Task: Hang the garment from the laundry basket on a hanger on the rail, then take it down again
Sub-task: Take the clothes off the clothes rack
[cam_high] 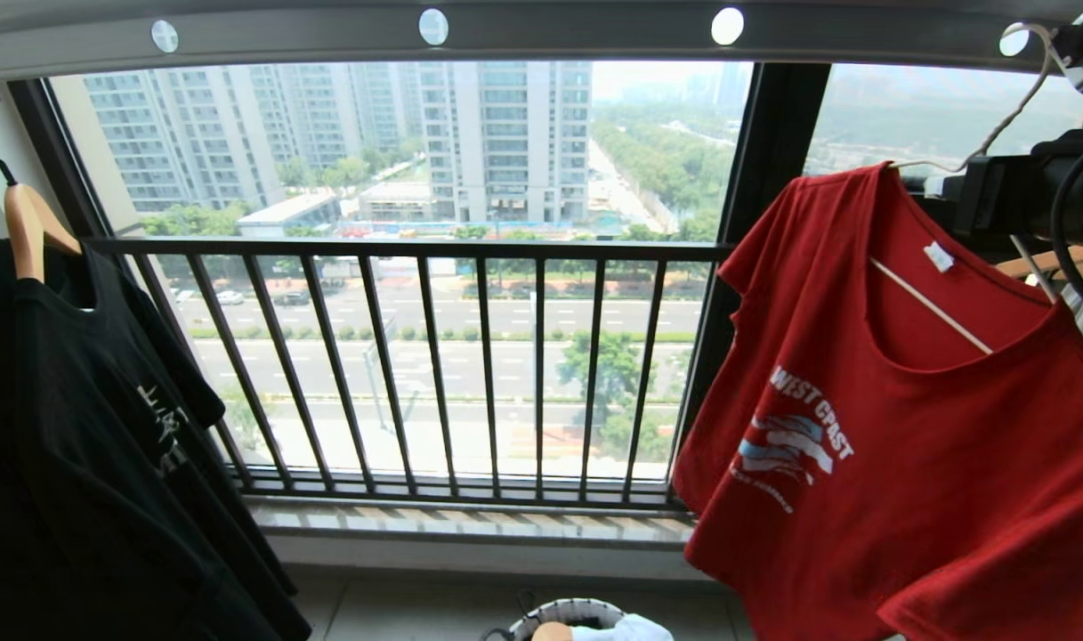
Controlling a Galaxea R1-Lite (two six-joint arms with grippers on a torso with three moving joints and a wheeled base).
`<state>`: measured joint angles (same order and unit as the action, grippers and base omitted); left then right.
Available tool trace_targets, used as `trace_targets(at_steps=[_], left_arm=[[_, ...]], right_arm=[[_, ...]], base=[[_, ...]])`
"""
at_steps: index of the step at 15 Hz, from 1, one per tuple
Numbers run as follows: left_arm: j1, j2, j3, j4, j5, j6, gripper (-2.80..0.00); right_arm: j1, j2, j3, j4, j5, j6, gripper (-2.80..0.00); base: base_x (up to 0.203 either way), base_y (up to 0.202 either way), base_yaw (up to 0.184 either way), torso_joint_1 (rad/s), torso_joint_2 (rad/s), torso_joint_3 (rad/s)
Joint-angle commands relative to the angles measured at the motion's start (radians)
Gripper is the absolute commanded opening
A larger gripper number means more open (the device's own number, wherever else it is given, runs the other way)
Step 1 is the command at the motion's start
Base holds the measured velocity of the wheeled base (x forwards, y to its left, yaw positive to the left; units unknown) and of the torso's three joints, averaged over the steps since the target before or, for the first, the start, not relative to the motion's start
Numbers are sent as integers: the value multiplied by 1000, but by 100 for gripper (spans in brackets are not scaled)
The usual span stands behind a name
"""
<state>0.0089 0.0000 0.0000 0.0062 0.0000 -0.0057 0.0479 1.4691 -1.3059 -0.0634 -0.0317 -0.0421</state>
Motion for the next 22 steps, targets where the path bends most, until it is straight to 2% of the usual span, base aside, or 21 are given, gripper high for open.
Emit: trace_targets(at_steps=[1,14,22], left_arm=[[0,2,0,0,0,0,-280],[0,2,0,0,0,0,-280],[0,2,0,0,0,0,-280]], right_arm=[[1,-23,5,-3,0,-2,-280],[21,-143,58,-1,5,-6,-280],[147,-160,123,-3,3,-19,-280]], base=[[0,0,0,0,0,0],[0,0,0,0,0,0],[0,0,0,0,0,0]])
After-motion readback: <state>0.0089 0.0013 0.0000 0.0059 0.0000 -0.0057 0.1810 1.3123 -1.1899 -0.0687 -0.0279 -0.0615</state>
